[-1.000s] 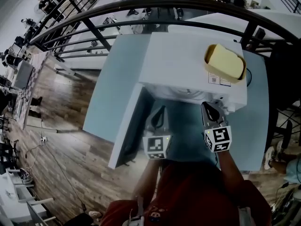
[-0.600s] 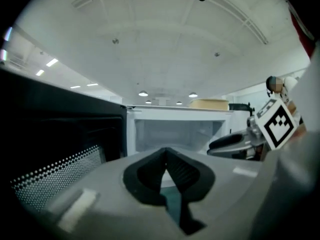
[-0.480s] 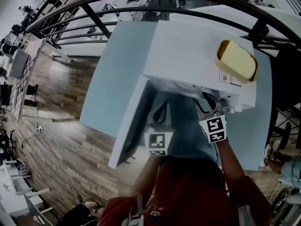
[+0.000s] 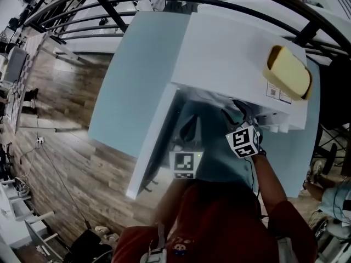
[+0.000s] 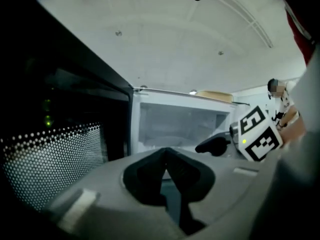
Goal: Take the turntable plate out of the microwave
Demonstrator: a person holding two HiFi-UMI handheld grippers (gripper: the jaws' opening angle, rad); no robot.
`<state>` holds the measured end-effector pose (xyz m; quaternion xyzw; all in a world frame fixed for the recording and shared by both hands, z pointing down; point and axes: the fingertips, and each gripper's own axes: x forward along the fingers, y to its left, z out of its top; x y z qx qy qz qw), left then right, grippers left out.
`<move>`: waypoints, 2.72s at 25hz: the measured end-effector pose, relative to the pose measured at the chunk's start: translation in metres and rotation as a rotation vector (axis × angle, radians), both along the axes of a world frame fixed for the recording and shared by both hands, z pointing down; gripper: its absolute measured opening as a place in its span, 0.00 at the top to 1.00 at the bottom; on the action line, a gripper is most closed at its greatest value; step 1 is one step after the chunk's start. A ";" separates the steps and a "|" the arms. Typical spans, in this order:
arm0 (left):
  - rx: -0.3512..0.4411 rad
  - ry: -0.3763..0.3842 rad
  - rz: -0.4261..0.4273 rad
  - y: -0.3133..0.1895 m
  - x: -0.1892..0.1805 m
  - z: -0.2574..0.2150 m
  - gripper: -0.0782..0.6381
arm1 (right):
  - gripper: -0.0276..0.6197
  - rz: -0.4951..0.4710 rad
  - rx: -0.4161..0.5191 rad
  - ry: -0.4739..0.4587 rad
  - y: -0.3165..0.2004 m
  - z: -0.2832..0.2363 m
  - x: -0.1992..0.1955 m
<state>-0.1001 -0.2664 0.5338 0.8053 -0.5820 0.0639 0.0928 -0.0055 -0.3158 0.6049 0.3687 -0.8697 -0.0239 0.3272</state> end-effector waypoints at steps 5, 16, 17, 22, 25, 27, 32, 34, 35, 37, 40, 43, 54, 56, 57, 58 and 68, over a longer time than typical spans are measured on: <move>-0.019 -0.001 0.016 -0.005 0.000 0.012 0.89 | 0.66 -0.025 -0.005 0.069 -0.009 0.017 -0.007; -0.067 0.016 0.040 -0.011 0.003 0.032 0.89 | 0.66 -0.071 -0.008 0.162 -0.020 0.027 -0.011; -0.068 0.017 0.041 -0.011 0.002 0.033 0.89 | 0.66 -0.079 -0.005 0.177 -0.020 0.027 -0.012; -0.078 0.014 0.051 -0.011 0.006 0.038 0.89 | 0.64 -0.136 0.038 0.284 -0.020 0.026 -0.013; -0.081 0.008 0.051 -0.010 0.008 0.041 0.89 | 0.65 -0.145 0.074 0.332 -0.022 0.023 -0.012; -0.084 0.007 0.054 -0.010 0.008 0.043 0.89 | 0.65 -0.146 0.072 0.348 -0.024 0.023 -0.011; -0.087 0.008 0.057 -0.011 0.009 0.045 0.89 | 0.65 -0.196 0.178 0.514 -0.025 0.022 -0.017; -0.085 0.009 0.056 -0.012 0.009 0.045 0.89 | 0.65 -0.200 0.269 0.595 -0.025 0.021 -0.022; -0.084 0.010 0.056 -0.013 0.009 0.045 0.89 | 0.66 -0.186 0.303 0.619 -0.026 0.021 -0.024; -0.082 0.013 0.058 -0.013 0.009 0.044 0.89 | 0.69 -0.148 0.339 0.643 -0.030 0.023 -0.025; -0.082 0.016 0.057 -0.013 0.008 0.044 0.89 | 0.73 -0.106 0.349 0.666 -0.038 0.026 -0.022; -0.085 0.018 0.054 -0.011 0.007 0.047 0.89 | 0.76 -0.066 0.358 0.696 -0.049 0.032 -0.015; -0.085 0.022 0.051 -0.008 0.006 0.048 0.89 | 0.91 -0.068 0.280 0.691 -0.048 0.041 -0.018; -0.083 0.019 0.053 -0.006 0.006 0.047 0.89 | 0.91 -0.066 0.274 0.680 -0.044 0.039 -0.018; -0.084 0.020 0.053 -0.005 0.006 0.047 0.89 | 0.91 -0.065 0.274 0.676 -0.042 0.038 -0.018; -0.085 0.020 0.052 -0.004 0.006 0.047 0.89 | 0.91 -0.065 0.274 0.670 -0.040 0.037 -0.019; -0.075 0.003 0.057 0.011 0.011 0.037 0.89 | 0.92 -0.085 0.247 0.651 -0.012 0.033 -0.016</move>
